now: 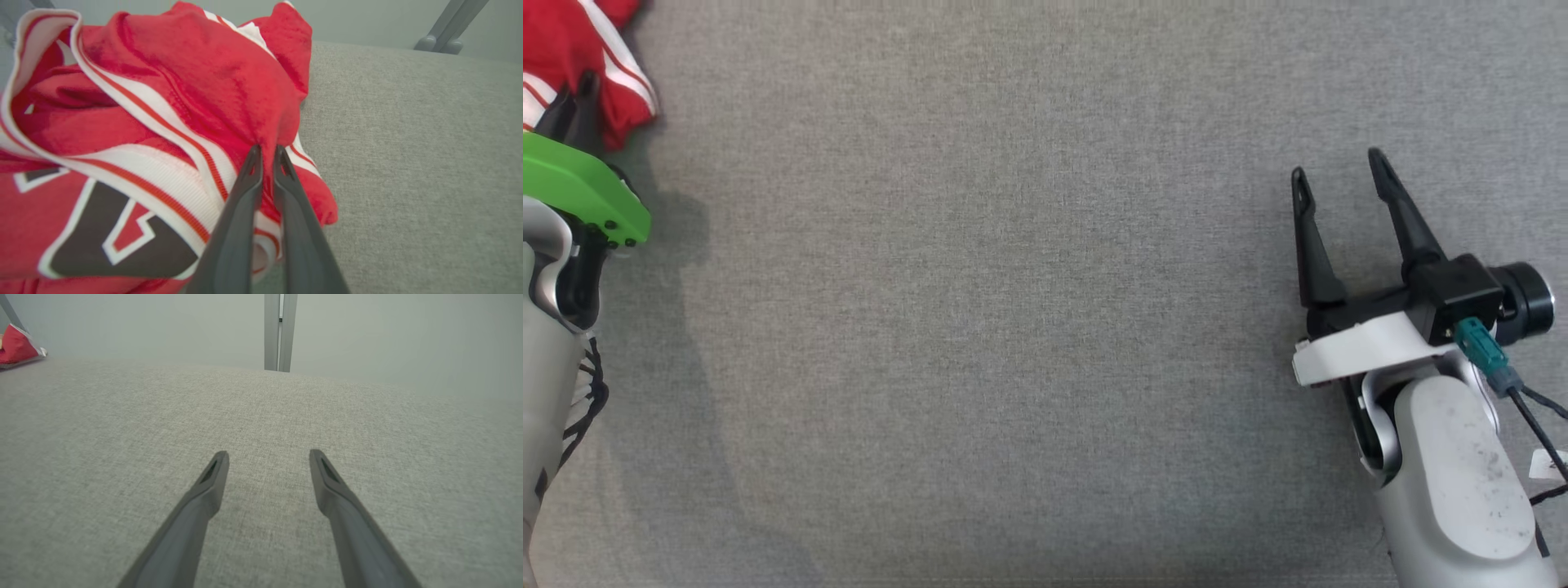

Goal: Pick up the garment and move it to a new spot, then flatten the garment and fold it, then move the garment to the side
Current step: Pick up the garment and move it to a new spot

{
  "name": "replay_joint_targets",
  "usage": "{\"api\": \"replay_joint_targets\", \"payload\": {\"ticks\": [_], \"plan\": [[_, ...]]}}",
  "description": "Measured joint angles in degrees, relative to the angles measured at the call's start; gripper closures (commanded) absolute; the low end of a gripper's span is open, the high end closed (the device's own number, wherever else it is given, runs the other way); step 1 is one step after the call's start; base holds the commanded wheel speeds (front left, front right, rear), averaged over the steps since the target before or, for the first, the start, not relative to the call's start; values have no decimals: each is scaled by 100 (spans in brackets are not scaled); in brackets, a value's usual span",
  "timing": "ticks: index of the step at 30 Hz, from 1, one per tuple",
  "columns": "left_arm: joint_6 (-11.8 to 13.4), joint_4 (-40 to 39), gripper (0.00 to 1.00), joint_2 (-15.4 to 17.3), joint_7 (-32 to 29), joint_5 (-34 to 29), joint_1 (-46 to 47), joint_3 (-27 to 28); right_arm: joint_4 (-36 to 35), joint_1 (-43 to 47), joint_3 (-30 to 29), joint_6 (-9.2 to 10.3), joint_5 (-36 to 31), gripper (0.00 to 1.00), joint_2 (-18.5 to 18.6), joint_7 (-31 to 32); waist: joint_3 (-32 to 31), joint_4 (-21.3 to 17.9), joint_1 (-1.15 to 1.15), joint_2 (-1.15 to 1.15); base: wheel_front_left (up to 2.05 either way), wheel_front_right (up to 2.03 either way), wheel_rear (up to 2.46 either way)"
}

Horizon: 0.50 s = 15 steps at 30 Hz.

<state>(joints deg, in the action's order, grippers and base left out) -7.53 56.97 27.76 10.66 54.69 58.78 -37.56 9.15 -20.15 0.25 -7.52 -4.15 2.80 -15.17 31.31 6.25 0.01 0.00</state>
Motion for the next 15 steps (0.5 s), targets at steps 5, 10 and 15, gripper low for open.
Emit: {"api": "replay_joint_targets", "payload": {"ticks": [5,10,15], "plan": [[0,-255,100,34,187,-136,9,-174,87,177,-20,0,188,0,-1,2,-377,-1,0,0,0,0,0],[0,-953,100,5,311,-226,74,-330,168,432,-30,0,413,0,-1,2,-809,-6,0,0,0,0,0],[41,-1954,100,-36,250,-322,43,-509,208,698,-43,0,654,0,-1,2,-1302,-47,-1,0,0,0,0]]}}
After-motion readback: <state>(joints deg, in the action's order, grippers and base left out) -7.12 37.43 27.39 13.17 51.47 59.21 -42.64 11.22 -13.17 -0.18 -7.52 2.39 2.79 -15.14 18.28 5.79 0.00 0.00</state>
